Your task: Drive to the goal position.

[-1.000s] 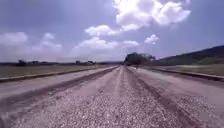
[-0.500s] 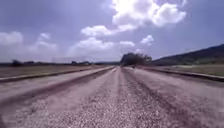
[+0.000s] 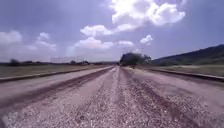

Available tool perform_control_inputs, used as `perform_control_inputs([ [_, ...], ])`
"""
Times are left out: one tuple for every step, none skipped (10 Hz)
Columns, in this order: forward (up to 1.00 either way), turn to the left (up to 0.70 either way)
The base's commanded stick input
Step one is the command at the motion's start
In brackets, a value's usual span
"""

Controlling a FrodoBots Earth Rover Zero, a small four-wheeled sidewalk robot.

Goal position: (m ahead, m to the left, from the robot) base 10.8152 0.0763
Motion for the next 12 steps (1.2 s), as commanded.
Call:
perform_control_inputs([
  [1.00,0.00],
  [1.00,0.00],
  [1.00,0.00],
  [1.00,0.00],
  [1.00,0.00],
  [1.00,0.00],
  [1.00,-0.25],
  [1.00,-0.02],
  [1.00,0.00],
  [1.00,0.00],
  [1.00,0.00],
  [1.00,0.00],
])
